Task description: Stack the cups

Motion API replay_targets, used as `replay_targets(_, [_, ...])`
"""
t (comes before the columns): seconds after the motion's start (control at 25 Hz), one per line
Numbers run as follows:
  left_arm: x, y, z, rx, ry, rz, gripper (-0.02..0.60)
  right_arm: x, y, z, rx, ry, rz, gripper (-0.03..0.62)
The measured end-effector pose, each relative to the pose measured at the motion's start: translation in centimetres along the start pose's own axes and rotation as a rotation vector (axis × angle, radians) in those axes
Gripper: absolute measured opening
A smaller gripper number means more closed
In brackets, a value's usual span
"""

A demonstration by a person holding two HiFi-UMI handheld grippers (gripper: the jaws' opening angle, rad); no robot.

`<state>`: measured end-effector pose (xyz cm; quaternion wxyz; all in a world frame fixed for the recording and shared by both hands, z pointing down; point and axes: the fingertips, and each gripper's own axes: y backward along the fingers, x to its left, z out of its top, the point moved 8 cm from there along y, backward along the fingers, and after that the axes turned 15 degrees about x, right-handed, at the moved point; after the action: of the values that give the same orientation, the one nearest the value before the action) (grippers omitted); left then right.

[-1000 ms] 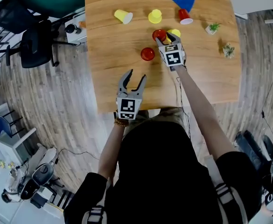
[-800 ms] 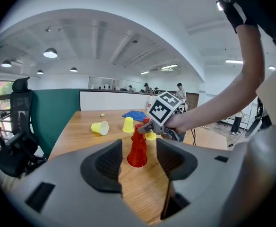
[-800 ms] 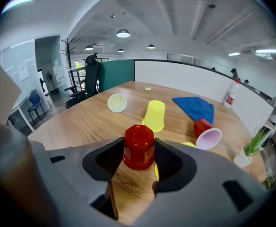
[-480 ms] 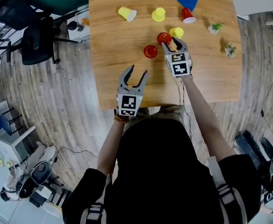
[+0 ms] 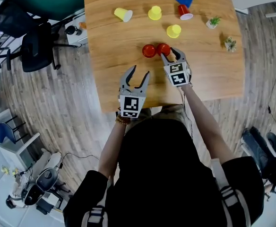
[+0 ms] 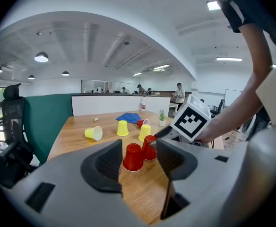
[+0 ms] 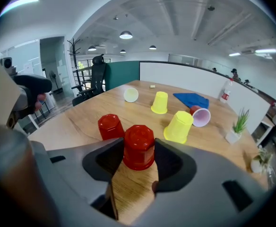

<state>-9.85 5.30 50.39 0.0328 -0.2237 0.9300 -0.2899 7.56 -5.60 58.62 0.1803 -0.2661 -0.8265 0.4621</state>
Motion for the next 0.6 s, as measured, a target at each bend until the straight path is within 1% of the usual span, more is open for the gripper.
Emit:
replay_targets(0.16, [-0.39,-0.09,-0.11,0.005,-0.005,-0.005,0.244,-0.04,-0.74,-0.54,0.017,-0.013,0.000,0.213])
replay_targets(0.4, [-0.32,-0.20,-0.45,0.011,0.005,-0.002,0.244,0.05,-0.92,-0.72,0.005,-0.014,-0.001,0.216])
replay_targets(0.48, [-0.38,-0.28,-0.40,0.013,0.002,-0.002,0.244,0.06,-0.91,-0.77,-0.007,-0.015,0.011,0.218])
replay_targets(0.52, [-0.42,-0.32,-0.32,0.013,-0.004,-0.001,0.244,-0.03,-0.79,-0.77,-0.023,-0.026,0.027,0.233])
replay_targets(0.56, [-0.47,-0.33,-0.23,0.012,-0.009,-0.002,0.244,-0.27,-0.49,-0.75,-0.047,-0.046,0.045,0.274])
replay_targets(0.6, [-0.50,-0.35,-0.14,0.011,-0.014,-0.003,0.244,-0.64,0.02,-0.70,-0.077,-0.069,0.059,0.290])
